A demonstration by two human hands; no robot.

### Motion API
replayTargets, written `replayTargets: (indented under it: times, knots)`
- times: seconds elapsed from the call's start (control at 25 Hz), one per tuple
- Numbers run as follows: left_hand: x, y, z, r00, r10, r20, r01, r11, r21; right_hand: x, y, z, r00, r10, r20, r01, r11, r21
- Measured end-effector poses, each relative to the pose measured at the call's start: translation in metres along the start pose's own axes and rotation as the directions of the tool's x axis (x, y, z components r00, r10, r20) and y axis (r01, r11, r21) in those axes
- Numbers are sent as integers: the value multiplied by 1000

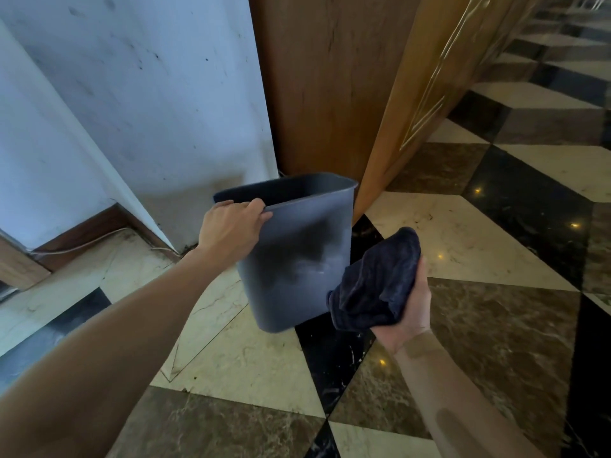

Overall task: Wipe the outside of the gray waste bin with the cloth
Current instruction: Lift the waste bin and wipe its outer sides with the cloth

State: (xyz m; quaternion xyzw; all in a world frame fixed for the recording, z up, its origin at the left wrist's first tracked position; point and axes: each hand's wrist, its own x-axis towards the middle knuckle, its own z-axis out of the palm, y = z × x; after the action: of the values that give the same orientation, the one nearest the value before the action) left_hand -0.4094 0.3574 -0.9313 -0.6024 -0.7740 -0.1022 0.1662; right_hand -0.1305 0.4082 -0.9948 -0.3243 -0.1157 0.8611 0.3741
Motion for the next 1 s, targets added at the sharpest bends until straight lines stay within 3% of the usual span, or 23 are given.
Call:
replayTargets:
  times: [0.28, 0.4, 0.48, 0.56, 0.6, 0.68, 0.8, 1.0]
  knots:
    - [-11, 5, -19, 985, -56, 161, 62, 997, -37, -11, 6, 12, 975, -221, 14, 222, 972, -71]
    - [-17, 8, -21, 983, -106, 149, 116, 991, -62, -20, 16, 28, 911, -404, 79, 410, 872, -266]
    - [-21, 15, -21, 984, -142, 108, 149, 987, -61, -17, 37, 35, 786, -606, 120, 570, 635, -522]
    - [-27, 25, -23, 987, -147, 61, 149, 988, -33, -6, 73, 40, 587, -732, 346, 650, 172, -740]
    - [-29, 30, -24, 988, -144, 54, 146, 989, -28, 0, 92, 42, 552, -695, 461, 611, -39, -791]
    - [-35, 36, -27, 988, -141, 65, 145, 988, -52, 12, 119, 42, 605, -563, 563, 473, -314, -823]
    - [-44, 32, -29, 985, -130, 117, 143, 984, -110, 29, 138, 27, 649, -494, 579, 393, -434, -811]
    - [-37, 25, -28, 973, -13, 232, 67, 972, -226, 33, 139, 17, 618, -498, 609, 414, -452, -790]
